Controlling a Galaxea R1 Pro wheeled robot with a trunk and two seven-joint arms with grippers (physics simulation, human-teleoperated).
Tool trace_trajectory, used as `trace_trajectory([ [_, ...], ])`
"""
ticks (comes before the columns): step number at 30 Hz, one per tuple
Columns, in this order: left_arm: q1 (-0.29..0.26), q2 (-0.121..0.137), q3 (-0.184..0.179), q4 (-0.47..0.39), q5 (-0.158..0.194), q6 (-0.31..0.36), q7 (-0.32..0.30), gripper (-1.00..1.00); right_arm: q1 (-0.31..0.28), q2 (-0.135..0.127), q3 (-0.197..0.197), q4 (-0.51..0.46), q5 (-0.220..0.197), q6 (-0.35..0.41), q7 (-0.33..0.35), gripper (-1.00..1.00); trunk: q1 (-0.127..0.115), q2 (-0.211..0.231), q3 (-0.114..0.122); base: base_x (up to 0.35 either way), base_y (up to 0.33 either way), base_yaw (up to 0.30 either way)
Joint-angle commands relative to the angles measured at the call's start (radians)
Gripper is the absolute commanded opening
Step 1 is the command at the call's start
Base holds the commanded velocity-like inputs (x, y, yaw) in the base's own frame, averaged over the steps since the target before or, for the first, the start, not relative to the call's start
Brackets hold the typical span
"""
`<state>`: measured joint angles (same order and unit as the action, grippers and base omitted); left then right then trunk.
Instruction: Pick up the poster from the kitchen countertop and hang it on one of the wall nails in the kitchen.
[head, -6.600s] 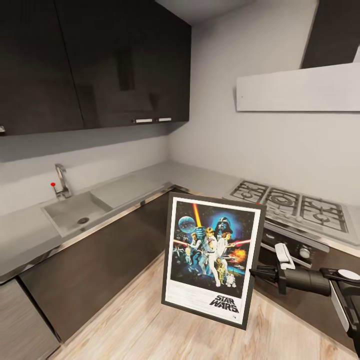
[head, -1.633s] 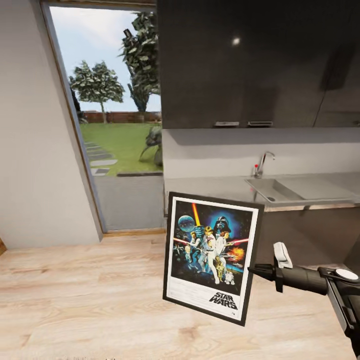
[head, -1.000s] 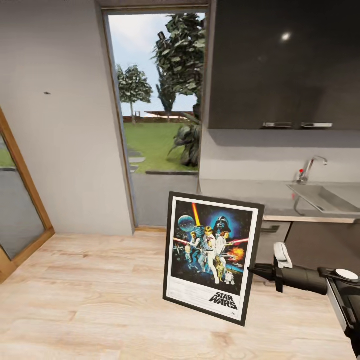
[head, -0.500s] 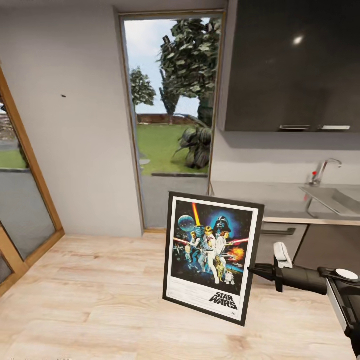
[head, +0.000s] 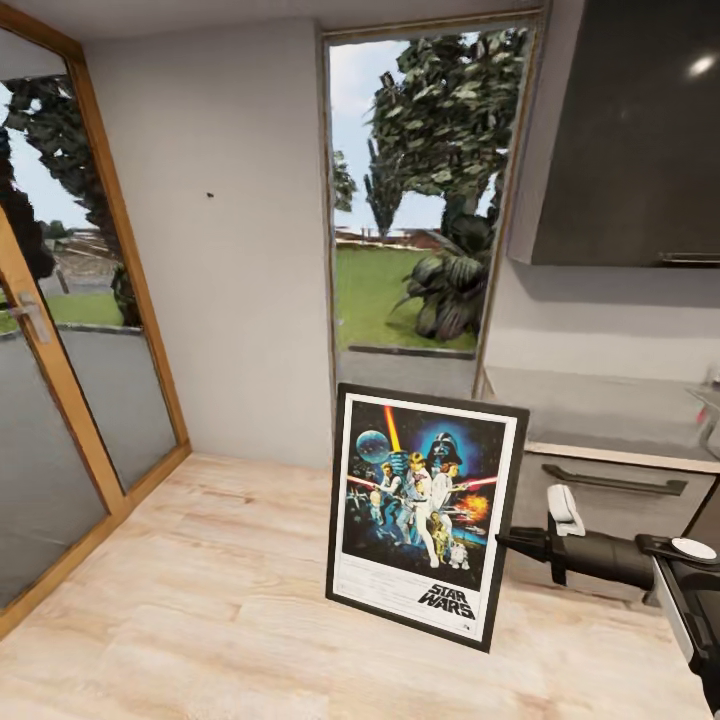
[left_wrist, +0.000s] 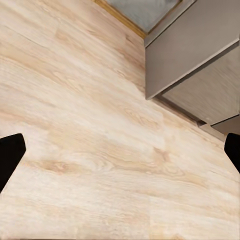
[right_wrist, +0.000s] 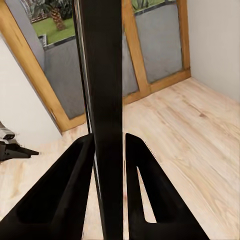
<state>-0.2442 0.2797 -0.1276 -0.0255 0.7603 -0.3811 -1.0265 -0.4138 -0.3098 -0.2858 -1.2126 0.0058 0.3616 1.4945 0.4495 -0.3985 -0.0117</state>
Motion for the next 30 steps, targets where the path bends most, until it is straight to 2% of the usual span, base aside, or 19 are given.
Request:
trace_trajectory([
  [1,-0.001,0.000,-0.009,0.001,0.007,-0.005,-0.001,1.00,0.000,0.000,-0.001,-0.001,0.000,0.013,0.006,-1.00,0.001,-0.002,-0.001,0.000,0.294,0.288],
  [9,-0.001,0.000,-0.009,0.001,0.007,-0.004,0.000,1.00,0.000,0.000,-0.001,-0.001,0.000,0.013,0.006,-1.00,0.001,-0.002,-0.001,0.065,0.294,0.197],
  [30,-0.001,0.000,-0.009,0.001,0.007,-0.004,0.000,1.00,0.000,0.000,-0.001,0.001,0.000,0.014,0.006,-1.00,0.001,-0.002,-0.001,0.149,0.315,0.007],
])
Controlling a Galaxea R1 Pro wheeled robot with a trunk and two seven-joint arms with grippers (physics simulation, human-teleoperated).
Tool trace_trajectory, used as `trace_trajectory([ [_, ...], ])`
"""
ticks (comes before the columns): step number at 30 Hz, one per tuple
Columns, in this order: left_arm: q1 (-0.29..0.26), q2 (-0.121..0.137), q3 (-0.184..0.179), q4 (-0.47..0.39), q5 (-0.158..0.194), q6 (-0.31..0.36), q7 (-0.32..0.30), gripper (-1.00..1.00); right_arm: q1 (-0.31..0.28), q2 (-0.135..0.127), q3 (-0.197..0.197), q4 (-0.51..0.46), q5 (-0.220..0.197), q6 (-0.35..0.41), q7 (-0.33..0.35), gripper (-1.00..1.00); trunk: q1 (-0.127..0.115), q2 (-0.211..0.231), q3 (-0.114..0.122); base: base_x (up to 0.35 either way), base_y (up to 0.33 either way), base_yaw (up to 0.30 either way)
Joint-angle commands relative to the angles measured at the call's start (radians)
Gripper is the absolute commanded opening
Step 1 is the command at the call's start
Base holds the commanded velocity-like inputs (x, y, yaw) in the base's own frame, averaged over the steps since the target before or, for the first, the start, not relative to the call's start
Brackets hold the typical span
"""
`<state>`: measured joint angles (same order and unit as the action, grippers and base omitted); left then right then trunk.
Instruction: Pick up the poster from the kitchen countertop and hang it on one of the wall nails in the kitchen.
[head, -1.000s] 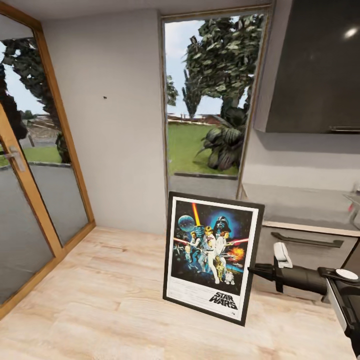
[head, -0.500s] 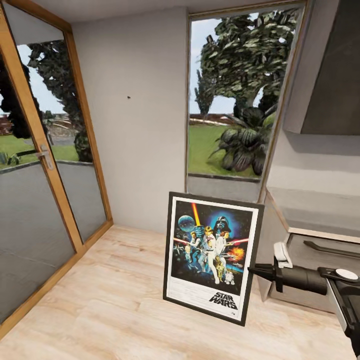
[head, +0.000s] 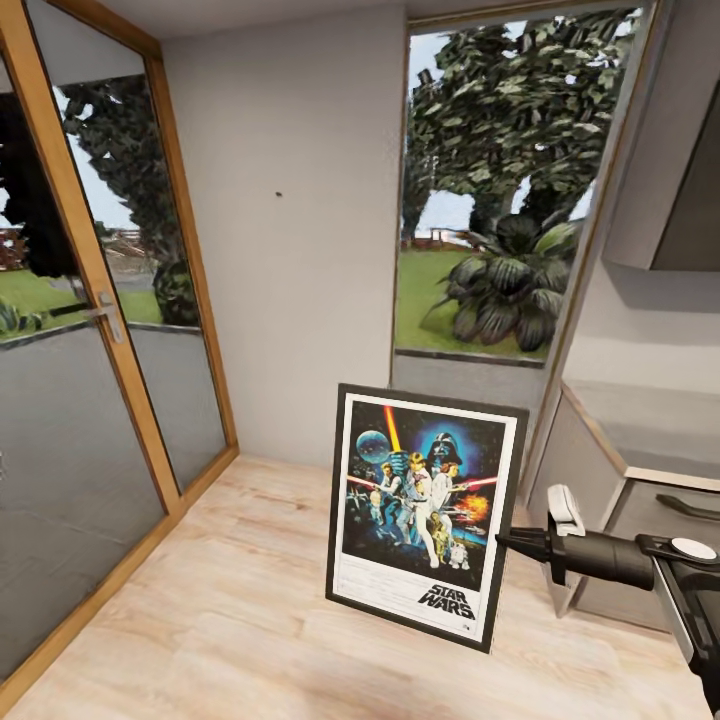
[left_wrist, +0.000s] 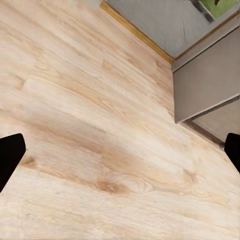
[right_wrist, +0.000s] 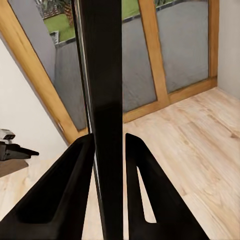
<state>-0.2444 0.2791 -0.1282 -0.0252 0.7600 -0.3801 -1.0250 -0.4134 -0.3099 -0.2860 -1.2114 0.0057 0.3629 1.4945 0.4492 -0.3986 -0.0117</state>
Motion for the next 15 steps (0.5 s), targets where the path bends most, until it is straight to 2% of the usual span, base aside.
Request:
trace_trajectory([
  [1,-0.001,0.000,-0.008,0.001,0.007,-0.005,-0.001,1.00,-0.001,0.000,-0.001,0.000,0.000,0.013,0.006,-1.00,0.001,-0.001,-0.001,0.150,0.327,0.006],
  [4,-0.001,0.000,-0.008,0.001,0.007,-0.005,-0.001,1.00,-0.001,0.000,-0.001,0.000,0.000,0.012,0.006,-1.00,0.001,-0.001,-0.001,0.150,0.328,0.121],
  [11,-0.001,-0.001,-0.009,0.001,0.007,-0.005,0.023,1.00,-0.001,0.001,-0.001,-0.002,0.000,0.011,0.006,-1.00,0.001,-0.001,-0.001,0.149,0.328,0.243],
  [13,0.000,-0.007,-0.015,0.000,0.007,-0.005,0.096,1.00,-0.001,0.001,-0.001,-0.001,0.000,0.011,0.006,-1.00,0.001,-0.001,-0.001,0.149,0.328,0.275],
  [14,-0.001,-0.017,-0.019,-0.001,0.008,-0.005,0.153,1.00,-0.001,0.001,0.000,-0.001,0.000,0.011,0.006,-1.00,0.001,-0.001,-0.001,0.150,0.328,0.279],
  [15,-0.001,-0.025,-0.021,-0.001,0.008,-0.005,0.186,1.00,-0.001,0.001,0.000,-0.001,0.000,0.011,0.006,-1.00,0.001,-0.001,-0.001,0.150,0.328,0.279],
])
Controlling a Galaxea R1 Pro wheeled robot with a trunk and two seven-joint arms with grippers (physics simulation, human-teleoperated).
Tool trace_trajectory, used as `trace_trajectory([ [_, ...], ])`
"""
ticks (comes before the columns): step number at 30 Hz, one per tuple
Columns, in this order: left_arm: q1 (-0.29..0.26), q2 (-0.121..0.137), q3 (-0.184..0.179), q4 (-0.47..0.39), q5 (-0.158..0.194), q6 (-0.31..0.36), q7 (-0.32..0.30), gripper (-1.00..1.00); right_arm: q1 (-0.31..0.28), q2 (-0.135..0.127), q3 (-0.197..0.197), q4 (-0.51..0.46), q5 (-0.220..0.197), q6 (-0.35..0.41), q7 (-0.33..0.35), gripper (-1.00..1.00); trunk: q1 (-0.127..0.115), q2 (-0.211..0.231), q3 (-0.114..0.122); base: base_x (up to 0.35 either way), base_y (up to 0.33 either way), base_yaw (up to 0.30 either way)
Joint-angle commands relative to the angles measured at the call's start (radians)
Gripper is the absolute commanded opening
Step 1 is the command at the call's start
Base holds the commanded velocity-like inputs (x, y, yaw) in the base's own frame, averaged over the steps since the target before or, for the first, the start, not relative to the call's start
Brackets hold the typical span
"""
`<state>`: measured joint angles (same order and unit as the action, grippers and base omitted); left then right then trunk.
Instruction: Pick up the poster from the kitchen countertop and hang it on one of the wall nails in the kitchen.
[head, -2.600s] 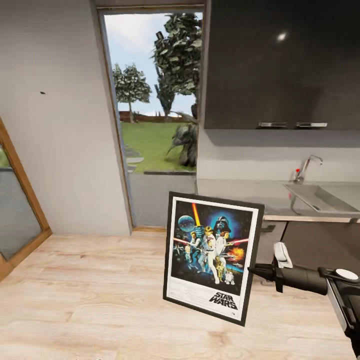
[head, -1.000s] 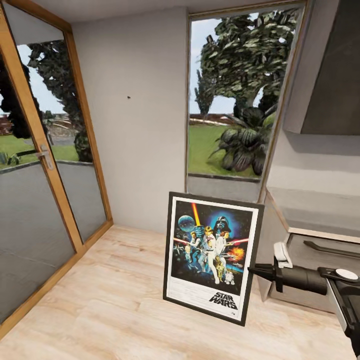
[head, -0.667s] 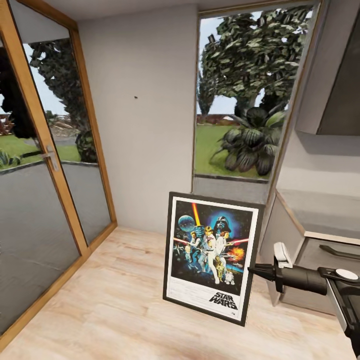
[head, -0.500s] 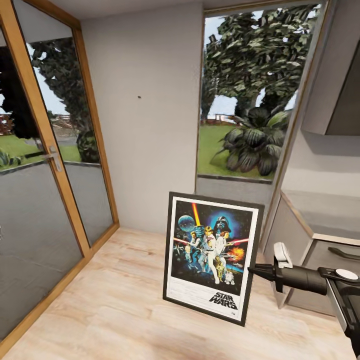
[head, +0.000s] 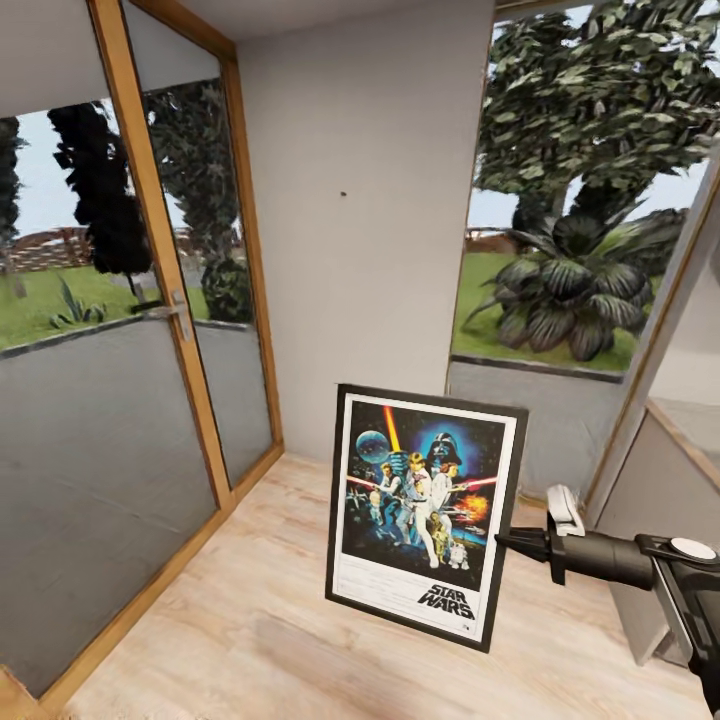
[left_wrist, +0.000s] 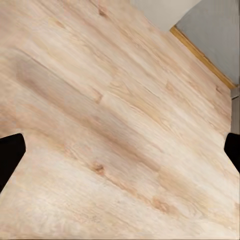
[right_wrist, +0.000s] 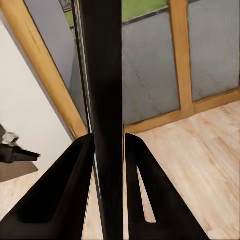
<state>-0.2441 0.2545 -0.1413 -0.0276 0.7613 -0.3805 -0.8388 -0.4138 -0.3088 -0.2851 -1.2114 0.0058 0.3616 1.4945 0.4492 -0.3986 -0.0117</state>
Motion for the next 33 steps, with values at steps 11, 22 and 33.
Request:
trace_trajectory([
  [11,-0.001,-0.071,-0.013,-0.130,0.000,-0.002,0.291,1.00,0.000,0.000,-0.002,-0.001,0.000,0.013,0.006,-1.00,0.001,-0.001,-0.001,0.183,0.320,0.263],
  [22,-0.001,-0.072,-0.015,-0.146,-0.015,-0.006,0.299,1.00,0.000,0.000,-0.002,0.002,-0.004,0.012,0.007,-1.00,0.001,-0.001,-0.001,0.292,0.202,0.027],
  [33,-0.001,-0.071,-0.014,-0.143,-0.017,-0.007,0.300,1.00,0.000,-0.001,-0.002,0.001,-0.003,0.017,0.007,-1.00,0.001,-0.001,0.005,0.182,0.061,-0.211],
])
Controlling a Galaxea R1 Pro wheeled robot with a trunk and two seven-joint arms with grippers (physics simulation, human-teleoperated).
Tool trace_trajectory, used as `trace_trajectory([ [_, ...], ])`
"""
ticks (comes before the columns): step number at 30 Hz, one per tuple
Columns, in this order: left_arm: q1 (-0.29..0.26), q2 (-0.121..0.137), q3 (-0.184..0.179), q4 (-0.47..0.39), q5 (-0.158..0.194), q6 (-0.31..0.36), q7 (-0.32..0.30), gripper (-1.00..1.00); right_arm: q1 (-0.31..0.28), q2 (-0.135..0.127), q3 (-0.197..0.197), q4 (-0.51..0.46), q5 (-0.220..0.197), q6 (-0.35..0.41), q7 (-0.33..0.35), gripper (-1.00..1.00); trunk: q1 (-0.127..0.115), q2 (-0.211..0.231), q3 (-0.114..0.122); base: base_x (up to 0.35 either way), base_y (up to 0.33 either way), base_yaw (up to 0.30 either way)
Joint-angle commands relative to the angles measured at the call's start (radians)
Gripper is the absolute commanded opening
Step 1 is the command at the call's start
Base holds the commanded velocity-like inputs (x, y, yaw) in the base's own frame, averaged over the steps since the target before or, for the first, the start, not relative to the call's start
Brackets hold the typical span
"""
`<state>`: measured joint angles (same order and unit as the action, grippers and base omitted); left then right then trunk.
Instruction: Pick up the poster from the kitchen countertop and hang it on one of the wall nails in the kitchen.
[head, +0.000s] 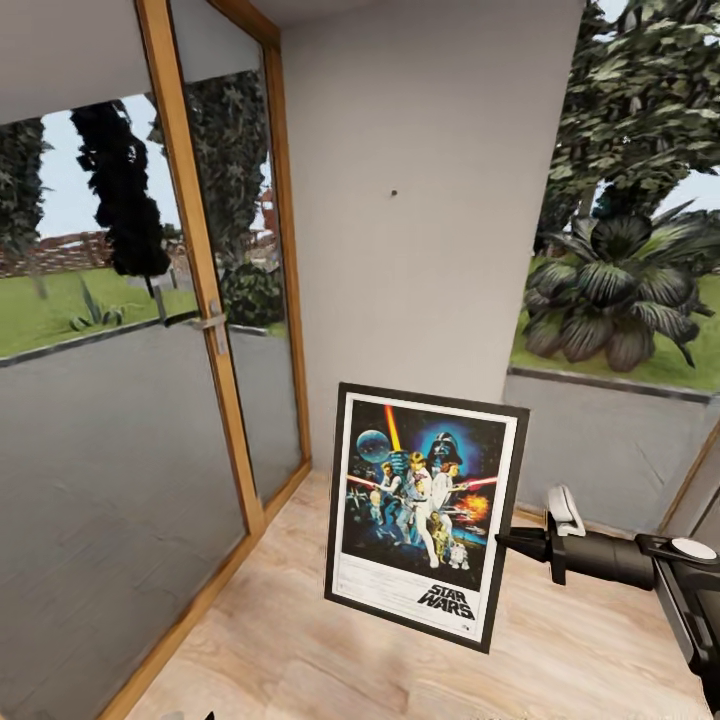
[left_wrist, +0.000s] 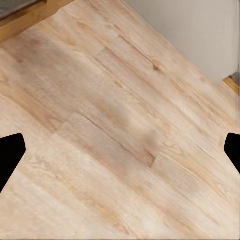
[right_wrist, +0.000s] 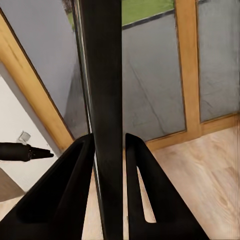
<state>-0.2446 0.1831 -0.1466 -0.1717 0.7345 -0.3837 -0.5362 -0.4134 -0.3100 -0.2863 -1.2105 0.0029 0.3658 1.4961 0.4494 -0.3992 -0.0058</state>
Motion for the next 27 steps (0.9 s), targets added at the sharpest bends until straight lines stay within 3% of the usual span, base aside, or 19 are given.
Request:
trace_trajectory([
  [1,0.000,0.001,-0.008,0.001,0.009,-0.004,-0.002,1.00,-0.001,0.000,-0.001,0.000,0.000,0.012,0.006,-1.00,0.001,-0.001,0.000,0.121,0.095,-0.270],
  [21,0.000,0.001,-0.008,0.001,0.009,-0.003,-0.002,1.00,-0.001,0.002,-0.001,-0.001,0.002,0.008,0.004,-1.00,0.001,-0.001,0.002,0.239,0.237,-0.042],
  [27,-0.001,0.001,-0.008,0.001,0.009,-0.003,-0.002,1.00,-0.001,0.002,-0.001,-0.001,0.002,0.010,0.004,-1.00,0.001,-0.001,0.004,0.254,0.259,-0.210],
])
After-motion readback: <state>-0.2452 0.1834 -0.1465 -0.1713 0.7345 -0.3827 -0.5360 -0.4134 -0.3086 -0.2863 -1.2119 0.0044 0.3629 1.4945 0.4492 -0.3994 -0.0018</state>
